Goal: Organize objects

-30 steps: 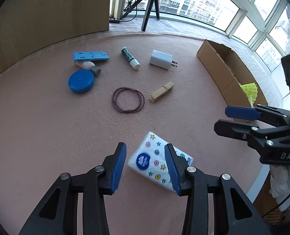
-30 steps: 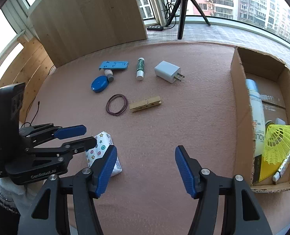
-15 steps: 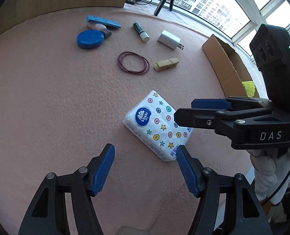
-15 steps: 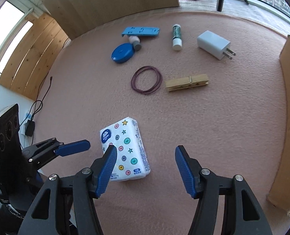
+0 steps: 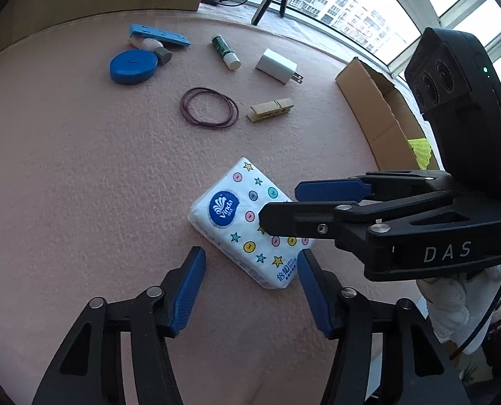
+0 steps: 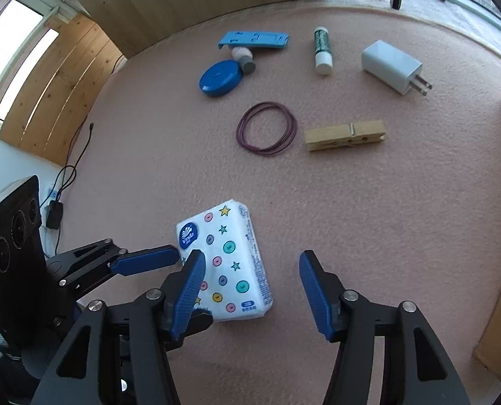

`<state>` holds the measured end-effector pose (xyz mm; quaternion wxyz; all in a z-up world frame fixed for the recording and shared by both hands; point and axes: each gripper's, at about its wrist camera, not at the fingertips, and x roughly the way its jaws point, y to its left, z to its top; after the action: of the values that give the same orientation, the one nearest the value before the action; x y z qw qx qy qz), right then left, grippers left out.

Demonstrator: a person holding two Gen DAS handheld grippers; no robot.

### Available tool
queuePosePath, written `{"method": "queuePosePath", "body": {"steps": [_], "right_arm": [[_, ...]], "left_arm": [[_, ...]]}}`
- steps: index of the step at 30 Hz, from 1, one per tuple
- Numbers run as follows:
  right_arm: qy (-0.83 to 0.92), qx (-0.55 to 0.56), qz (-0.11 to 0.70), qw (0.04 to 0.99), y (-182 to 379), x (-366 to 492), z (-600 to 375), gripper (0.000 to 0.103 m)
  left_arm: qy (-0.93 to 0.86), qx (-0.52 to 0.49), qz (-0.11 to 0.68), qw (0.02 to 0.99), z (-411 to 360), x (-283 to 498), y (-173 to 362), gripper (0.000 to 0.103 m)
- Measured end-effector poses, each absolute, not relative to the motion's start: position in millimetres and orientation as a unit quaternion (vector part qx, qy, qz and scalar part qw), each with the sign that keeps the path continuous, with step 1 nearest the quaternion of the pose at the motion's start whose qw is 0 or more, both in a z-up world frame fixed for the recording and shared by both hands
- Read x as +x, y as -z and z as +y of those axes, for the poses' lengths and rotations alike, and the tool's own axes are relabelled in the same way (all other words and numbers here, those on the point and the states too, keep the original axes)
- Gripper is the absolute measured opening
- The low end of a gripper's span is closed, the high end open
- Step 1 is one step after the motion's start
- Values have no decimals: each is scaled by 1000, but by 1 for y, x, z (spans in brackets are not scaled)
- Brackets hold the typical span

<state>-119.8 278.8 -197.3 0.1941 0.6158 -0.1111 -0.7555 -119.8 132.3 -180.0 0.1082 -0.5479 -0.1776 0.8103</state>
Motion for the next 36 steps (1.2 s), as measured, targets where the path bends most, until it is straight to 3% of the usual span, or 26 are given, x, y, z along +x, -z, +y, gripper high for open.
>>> {"method": "queuePosePath", "body": {"steps": [8, 20, 36], "right_arm": [[745, 620, -125, 214, 201, -118, 274, 33], [772, 590, -143, 190, 174, -102, 295, 31], [835, 515, -177, 76, 110, -66, 420, 31]], "left_arm": [[-811, -546, -166, 124, 139, -121, 176, 42], [-829, -520, -141, 151, 161, -134, 143, 40], [-840, -472, -67, 259, 285, -200, 89, 40]]}}
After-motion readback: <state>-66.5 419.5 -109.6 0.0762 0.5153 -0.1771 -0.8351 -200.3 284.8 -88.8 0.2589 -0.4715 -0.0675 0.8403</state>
